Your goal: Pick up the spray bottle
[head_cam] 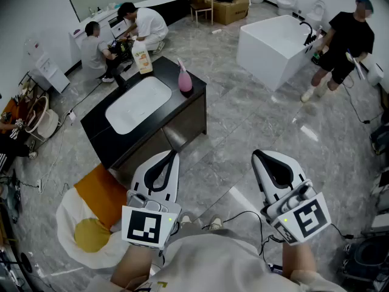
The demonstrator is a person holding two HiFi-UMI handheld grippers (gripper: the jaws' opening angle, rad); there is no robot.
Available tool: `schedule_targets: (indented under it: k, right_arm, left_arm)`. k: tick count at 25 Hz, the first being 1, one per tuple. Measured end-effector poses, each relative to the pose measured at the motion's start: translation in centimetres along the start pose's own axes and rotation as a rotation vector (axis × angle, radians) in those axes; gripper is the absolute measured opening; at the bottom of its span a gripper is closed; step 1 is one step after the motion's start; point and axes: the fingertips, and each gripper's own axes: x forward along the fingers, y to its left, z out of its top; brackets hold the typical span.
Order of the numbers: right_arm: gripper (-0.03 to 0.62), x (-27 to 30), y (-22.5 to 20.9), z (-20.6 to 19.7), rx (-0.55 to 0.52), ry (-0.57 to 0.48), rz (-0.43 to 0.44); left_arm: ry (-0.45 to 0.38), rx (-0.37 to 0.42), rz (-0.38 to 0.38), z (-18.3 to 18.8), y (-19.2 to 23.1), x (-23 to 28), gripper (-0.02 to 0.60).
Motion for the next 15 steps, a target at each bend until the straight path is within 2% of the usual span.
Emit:
schedule_targets:
  k: [4, 9, 12, 15]
  right_arm:
    - [0.028, -1.5, -1.0, 0.7, 0.035, -0.015, -0.002]
    - [0.028, -1.7, -0.6, -1.8, -0.009, 0.046, 0.025]
    - [0.028, -2.3, 0.3, -2.4, -0.036, 0.035, 0.056]
    - [0.028, -2.7, 0.8, -3.2, -0.056, 0.044, 0.08]
  left_arm:
    - [0.024, 0.035, 0.007, -0.7, -0.9, 0.3, 0.018]
    - [0.077, 0.054, -0.006, -3.0, -2.2, 0.0, 0.018]
    - [0.084, 0.021, 0.0, -3.2, -3.1, 0.1, 0.018]
    - [0.085, 0.024, -0.004, -3.5, -4.0, 0.4, 0.018]
